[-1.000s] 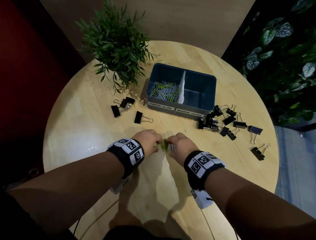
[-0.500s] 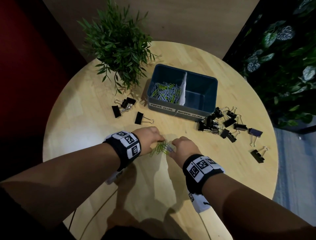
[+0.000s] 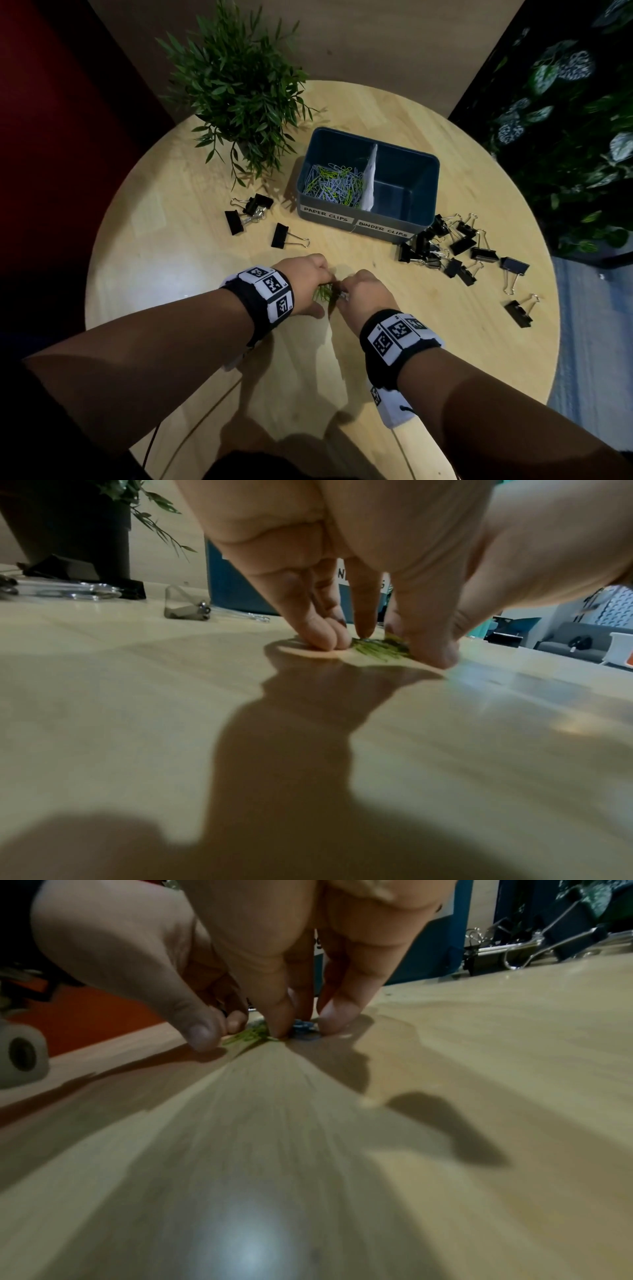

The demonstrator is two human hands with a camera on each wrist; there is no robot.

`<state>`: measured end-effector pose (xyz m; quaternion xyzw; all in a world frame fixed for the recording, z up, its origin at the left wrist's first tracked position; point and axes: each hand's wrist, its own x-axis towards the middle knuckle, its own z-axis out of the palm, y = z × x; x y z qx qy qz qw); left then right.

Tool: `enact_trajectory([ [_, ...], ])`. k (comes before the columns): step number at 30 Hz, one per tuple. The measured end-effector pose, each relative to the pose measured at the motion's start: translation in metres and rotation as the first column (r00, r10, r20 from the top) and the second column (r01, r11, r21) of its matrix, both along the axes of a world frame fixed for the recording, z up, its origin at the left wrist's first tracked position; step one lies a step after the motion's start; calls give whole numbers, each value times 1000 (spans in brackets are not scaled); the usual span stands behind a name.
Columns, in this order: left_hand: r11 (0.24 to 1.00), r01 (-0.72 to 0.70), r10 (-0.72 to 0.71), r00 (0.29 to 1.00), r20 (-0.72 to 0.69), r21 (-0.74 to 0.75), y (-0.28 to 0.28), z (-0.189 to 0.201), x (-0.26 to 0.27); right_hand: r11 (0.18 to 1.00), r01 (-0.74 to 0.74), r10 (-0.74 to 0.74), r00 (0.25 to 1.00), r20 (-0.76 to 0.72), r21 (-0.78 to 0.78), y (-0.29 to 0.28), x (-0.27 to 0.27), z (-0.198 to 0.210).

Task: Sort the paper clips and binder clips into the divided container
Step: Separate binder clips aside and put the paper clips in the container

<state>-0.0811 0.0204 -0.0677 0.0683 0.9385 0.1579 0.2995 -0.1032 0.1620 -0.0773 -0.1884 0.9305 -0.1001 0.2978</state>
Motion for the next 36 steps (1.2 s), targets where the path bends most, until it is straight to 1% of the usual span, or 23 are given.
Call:
enact_trajectory([
  [6,999,-5,5,1000,-7,-48,9,-6,-1,1000,0,0,1000,19,-10,-1,3,5],
  [9,997,2,-1,1000,13,-74,12,-6,-1,999,-34,34,999,35,-8,-2,6,9],
  [14,989,69,-65,997,36,-128,19,-5,-2,994,-47,34,991,133,98,-13,6,14],
  [17,982,127,-122,992,46,-136,18,-4,-3,992,-60,47,991,125,108,-10,6,14],
  [20,980,155,-150,987,49,-127,17,-1,-2,995,-54,48,996,74,82,-3,2,11],
  [24,990,75,-67,995,78,-115,16,0,-4,990,-96,89,993,78,99,1,-4,8],
  [27,995,-25,30,998,57,-92,14,-4,-2,987,-132,124,989,82,92,5,-7,7],
  [29,996,-69,70,997,23,-58,12,-7,3,984,-145,139,988,66,101,8,-8,6],
  [31,995,-96,96,995,-16,-23,9,-11,6,985,-136,131,990,53,104,10,-8,6],
  [34,989,-147,148,988,-37,32,4,-5,5,988,-114,106,990,89,99,15,-12,7],
  [36,958,-265,275,958,-81,111,1,8,1,997,-62,58,994,96,44,18,-17,11],
])
